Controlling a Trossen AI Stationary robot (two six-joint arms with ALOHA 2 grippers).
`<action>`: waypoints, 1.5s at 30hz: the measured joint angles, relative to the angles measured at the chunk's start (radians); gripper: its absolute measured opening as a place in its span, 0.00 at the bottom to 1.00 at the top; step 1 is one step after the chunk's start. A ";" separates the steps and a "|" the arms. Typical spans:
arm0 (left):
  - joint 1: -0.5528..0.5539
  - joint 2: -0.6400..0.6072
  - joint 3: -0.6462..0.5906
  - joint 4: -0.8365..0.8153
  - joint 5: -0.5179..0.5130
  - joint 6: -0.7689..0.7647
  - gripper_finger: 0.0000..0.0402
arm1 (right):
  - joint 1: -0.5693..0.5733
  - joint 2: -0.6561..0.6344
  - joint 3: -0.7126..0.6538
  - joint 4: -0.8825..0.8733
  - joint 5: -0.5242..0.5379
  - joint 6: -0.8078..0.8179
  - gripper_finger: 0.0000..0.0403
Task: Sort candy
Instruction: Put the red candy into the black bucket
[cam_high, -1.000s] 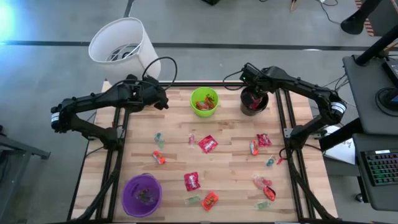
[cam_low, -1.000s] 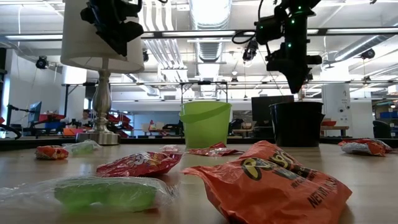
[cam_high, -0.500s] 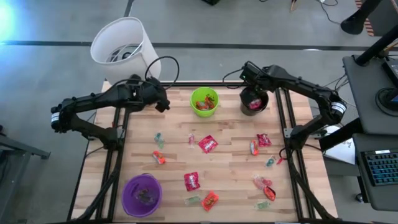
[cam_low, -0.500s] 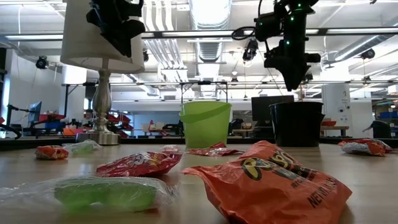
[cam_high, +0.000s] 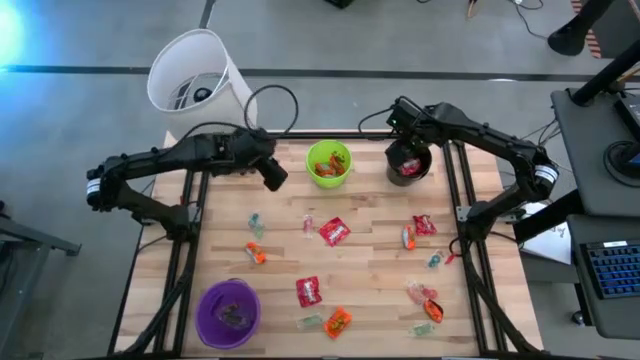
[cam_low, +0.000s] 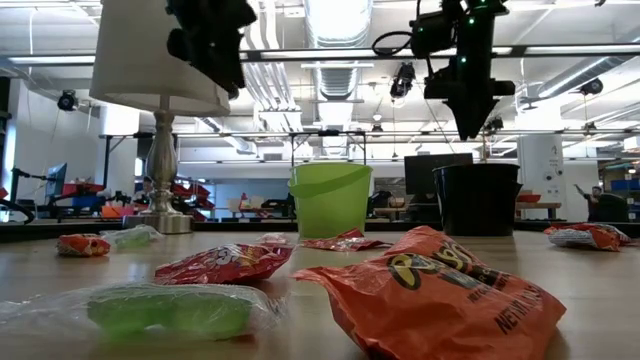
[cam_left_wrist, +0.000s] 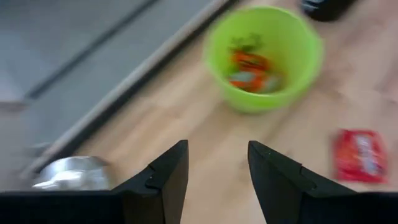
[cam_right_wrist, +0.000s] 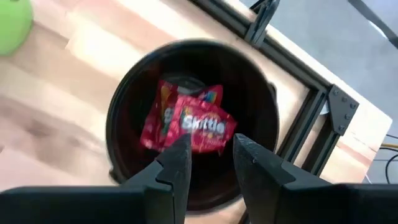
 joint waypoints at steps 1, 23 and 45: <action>-0.008 0.015 -0.001 0.008 0.029 0.001 0.37 | 0.006 -0.006 0.000 -0.010 -0.004 0.002 0.27; -0.165 0.406 0.257 0.029 0.089 0.027 0.37 | 0.243 -0.172 0.000 -0.032 -0.027 0.306 0.29; -0.209 0.679 0.325 0.117 0.245 0.075 0.37 | 0.535 -0.169 0.000 -0.051 -0.053 0.529 0.29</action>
